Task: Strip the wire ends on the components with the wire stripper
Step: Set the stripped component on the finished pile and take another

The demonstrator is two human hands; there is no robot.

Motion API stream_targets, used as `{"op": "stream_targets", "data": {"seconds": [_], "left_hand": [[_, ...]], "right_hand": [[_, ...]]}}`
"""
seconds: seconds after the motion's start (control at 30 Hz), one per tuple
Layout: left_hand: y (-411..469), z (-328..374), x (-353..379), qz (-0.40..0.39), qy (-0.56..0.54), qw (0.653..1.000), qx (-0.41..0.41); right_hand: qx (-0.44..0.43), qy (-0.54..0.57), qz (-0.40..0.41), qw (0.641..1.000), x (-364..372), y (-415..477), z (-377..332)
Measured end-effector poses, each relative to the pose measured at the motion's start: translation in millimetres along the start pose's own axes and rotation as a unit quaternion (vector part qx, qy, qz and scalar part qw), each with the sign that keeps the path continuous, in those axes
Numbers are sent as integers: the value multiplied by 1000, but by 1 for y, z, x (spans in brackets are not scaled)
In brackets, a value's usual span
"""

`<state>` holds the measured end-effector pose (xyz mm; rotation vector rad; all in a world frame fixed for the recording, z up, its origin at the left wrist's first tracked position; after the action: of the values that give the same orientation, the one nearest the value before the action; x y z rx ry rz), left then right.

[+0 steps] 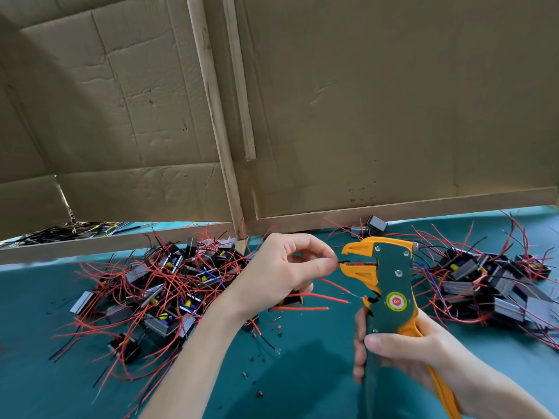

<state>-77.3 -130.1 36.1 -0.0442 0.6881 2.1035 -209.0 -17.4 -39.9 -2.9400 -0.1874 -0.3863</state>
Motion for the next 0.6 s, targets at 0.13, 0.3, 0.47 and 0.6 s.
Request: {"op": "stream_targets", "data": {"seconds": [0.13, 0.3, 0.47, 0.6], "left_hand": [[-1, 1, -5, -16, 31, 999, -4], [-3, -2, -8, -29, 21, 999, -19], [-1, -13, -9, -22, 82, 995, -54], [-3, -13, -13, -17, 79, 995, -56]], "right_hand": [[1, 9, 37, 999, 1, 2, 6], [5, 6, 85, 996, 9, 4, 12], [11, -12, 140, 990, 5, 9, 20], [16, 45, 23, 999, 8, 11, 15]]}}
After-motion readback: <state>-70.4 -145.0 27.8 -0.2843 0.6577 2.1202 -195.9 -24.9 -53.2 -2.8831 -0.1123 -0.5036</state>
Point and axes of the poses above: each hand's wrist, its own y-axis towards the middle knuckle, its own x-axis out of the palm, z = x × y, the point moved 4 cm from there along y, towards the middle knuckle, and after that the axes turned 13 degrees about x, right-handed, at the moved point
